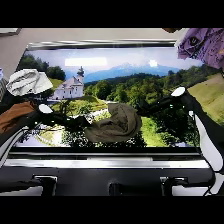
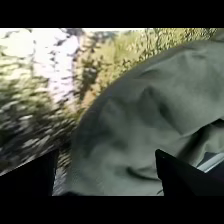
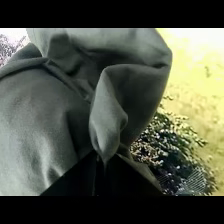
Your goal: Fold the clothes and pants, and hang the long-sleeved shirts on hangers.
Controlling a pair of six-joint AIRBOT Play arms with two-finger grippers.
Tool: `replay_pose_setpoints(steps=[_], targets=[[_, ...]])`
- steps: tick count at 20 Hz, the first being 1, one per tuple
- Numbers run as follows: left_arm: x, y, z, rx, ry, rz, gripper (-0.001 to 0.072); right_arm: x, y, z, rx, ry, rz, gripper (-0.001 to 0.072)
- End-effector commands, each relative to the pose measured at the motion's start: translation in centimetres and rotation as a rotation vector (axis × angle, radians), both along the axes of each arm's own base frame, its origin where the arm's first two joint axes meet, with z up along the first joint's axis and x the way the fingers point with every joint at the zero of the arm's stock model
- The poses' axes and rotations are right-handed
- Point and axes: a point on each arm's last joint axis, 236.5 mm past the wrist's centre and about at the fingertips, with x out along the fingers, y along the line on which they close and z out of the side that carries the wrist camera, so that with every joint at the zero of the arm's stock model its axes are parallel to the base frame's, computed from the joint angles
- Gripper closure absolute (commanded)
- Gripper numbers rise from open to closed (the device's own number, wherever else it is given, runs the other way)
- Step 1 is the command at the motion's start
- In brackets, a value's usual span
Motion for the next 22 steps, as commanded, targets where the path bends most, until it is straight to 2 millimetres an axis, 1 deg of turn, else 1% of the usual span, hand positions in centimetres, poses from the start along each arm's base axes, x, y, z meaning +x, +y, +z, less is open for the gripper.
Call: replay_pose_setpoints(steps=[1,2,3,5,6,7,8,9,10,11,12,13,14,15,16,17,18,19,20,22], targets=[[-0.5,-2.4,-1.2,-0.025,0.026,-0.005,0.0267,-0.4,0.1,0.3,0.005,0.007,0.012,0.0683],[-0.3,-2.7,-1.0,-0.027,0.02,-0.01,0.0593,-0.5,0.1,0.4,0.006,0.01,0.015,0.0683],[0.3,-2.8,-0.5,-0.033,0.001,-0.011,0.0691,-0.6,0.2,0.5,0.008,0.009,0.02,0.0683],[2.4,-3.1,1.3,-0.048,-0.057,-0.012,0.0692,-0.4,0.1,1.3,0.004,-0.056,0.06,0.0683],[4.1,-3.1,3.0,-0.057,-0.11,-0.013,0.0693,0.0,0.0,2.1,-0.002,-0.091,0.053,0.0683],[6.1,-2.9,5.1,-0.062,-0.178,-0.011,0.0694,0.8,-0.2,3.7,-0.017,-0.156,0.056,0.0684],[8.6,-2.5,8.3,-0.064,-0.273,-0.007,0.0694,2.0,-0.6,5.8,-0.036,-0.238,0.048,0.0684],[10.9,-1.8,11.8,-0.056,-0.37,0.002,0.0694,3.8,-1.3,8.9,-0.077,-0.364,0.037,0.0684],[13.1,-0.8,16.1,-0.04,-0.474,0.005,0.0694,5.7,-2.4,12.6,-0.137,-0.504,0.016,0.0684],[14.6,0.3,20.3,-0.021,-0.571,0.003,0.0694,7.0,-3.4,16.7,-0.187,-0.631,-0.01,0.0684],[15.6,1.4,25.0,0.002,-0.669,0.006,0.0694,7.9,-4.3,21.3,-0.227,-0.757,-0.042,0.0684],[16.1,2.5,29.7,0.026,-0.769,0.013,0.0694,7.9,-4.9,26.3,-0.254,-0.873,-0.068,0.0684],[16.1,3.4,34.0,0.049,-0.861,0.02,0.0694,7.2,-5.4,30.7,-0.272,-0.968,-0.089,0.0684],[15.6,4.3,38.0,0.073,-0.946,0.039,0.0694,5.8,-5.8,35.2,-0.29,-1.061,-0.107,0.0684],[14.5,5.3,41.9,0.1,-1.026,0.063,0.0694,4.1,-6.1,38.9,-0.305,-1.138,-0.12,0.0684],[13.0,6.1,45.1,0.123,-1.093,0.087,0.0694,1.7,-6.6,42.4,-0.324,-1.208,-0.142,0.0684],[11.0,6.8,47.8,0.136,-1.146,0.122,0.0694,-0.9,-7.1,45.3,-0.341,-1.265,-0.164,0.0684],[8.8,7.6,49.8,0.151,-1.184,0.153,0.0694,-3.4,-7.6,47.5,-0.354,-1.308,-0.183,0.0684],[6.7,7.9,51.1,0.148,-1.207,0.176,0.0694,-5.9,-7.9,49.2,-0.361,-1.347,-0.2,0.0684],[2.6,8.1,53.0,0.121,-1.238,0.209,0.0693,-10.9,-7.9,51.7,-0.351,-1.421,-0.217,0.0683]])
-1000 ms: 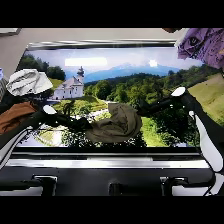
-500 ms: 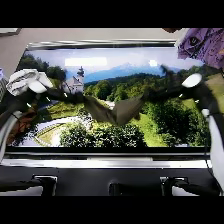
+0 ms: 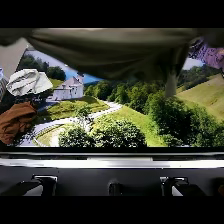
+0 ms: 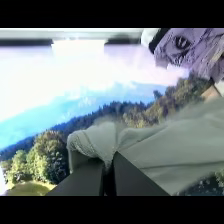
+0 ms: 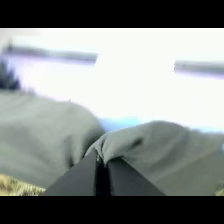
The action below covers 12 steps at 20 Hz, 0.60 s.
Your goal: Fold the clothes and pants, and hang the long-sleeved shirts on hangers.
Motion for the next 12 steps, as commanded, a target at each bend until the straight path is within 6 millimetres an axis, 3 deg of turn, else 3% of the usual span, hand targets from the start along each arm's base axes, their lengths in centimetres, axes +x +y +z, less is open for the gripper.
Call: replay_pose_setpoints(steps=[1,2,4,6,7,9,12], targets=[[-7.1,1.7,5.0,-0.034,-0.107,0.069,0.0693,-8.8,-1.1,5.5,0.017,-0.146,-0.046,0.0683],[-8.4,1.8,5.5,-0.04,-0.123,0.07,0.0693,-10.2,-1.2,6.0,0.032,-0.159,-0.055,0.0683],[-9.7,1.8,6.1,-0.04,-0.142,0.068,0.0693,-10.7,-1.6,6.0,0.073,-0.139,-0.08,0.0683],[-9.0,1.8,5.5,-0.046,-0.117,0.071,0.0693,-8.6,-1.5,4.7,0.105,-0.073,-0.084,0.0683],[-7.9,1.7,4.5,-0.045,-0.086,0.072,0.0693,-6.4,-1.3,3.3,0.13,-0.007,-0.089,0.0683],[-4.7,1.5,0.9,-0.058,0.031,0.084,0.0693,-1.3,-0.6,-1.4,0.173,0.183,-0.088,0.0683],[1.0,1.2,-8.7,-0.05,0.287,0.102,0.0693,7.2,1.3,-11.9,0.201,0.513,-0.047,0.0683]])
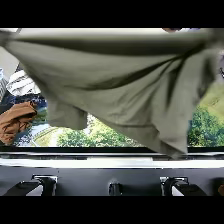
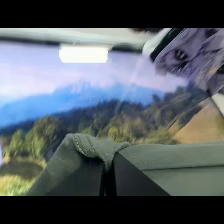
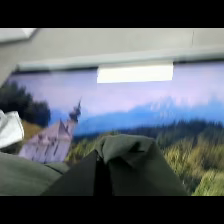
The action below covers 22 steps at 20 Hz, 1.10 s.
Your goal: Fold the clothes and pants, and hang the long-sleeved shirts on hangers.
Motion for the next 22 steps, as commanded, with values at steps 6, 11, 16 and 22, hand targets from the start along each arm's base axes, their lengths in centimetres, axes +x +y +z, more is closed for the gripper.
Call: replay_pose_setpoints(steps=[6,11,16,22], targets=[[10.4,-0.4,-31.8,0.013,0.724,0.045,0.0692,17.7,5.2,-33.8,0.231,0.768,0.089,0.0683],[13.7,0.0,-40.9,0.003,0.81,0.105,0.0692,22.5,7.2,-42.7,0.446,0.807,0.042,0.0677],[15.1,0.4,-41.2,-0.006,0.77,0.134,0.0692,23.9,5.0,-38.8,0.438,0.687,0.028,0.0243],[14.5,1.0,-41.0,-0.007,0.795,0.133,0.049,16.5,-9.3,-35.8,0.076,0.788,-0.017,0.0175]])
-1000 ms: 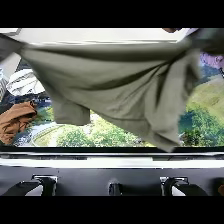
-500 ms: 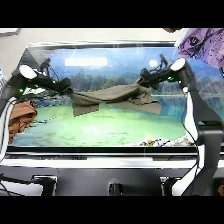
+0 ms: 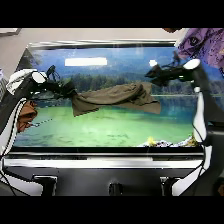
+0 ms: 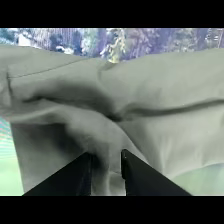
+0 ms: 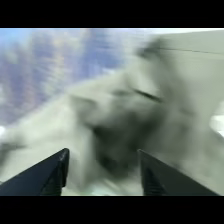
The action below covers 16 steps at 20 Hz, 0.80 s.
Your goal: Fold the clothes and pants, and hang the long-sleeved shirts on hangers.
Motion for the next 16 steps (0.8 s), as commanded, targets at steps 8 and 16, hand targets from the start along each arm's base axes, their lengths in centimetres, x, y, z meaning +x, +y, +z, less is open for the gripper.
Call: replay_pose_setpoints(steps=[8,16], targets=[[-1.7,5.3,2.5,-0.009,0.055,0.056,-0.0013,-14.4,-12.8,-8.0,-0.042,0.384,0.066,0.017],[-2.4,9.1,6.8,-0.006,-0.005,0.12,-0.0013,-13.4,-8.3,-13.4,-0.045,0.339,0.064,0.017]])
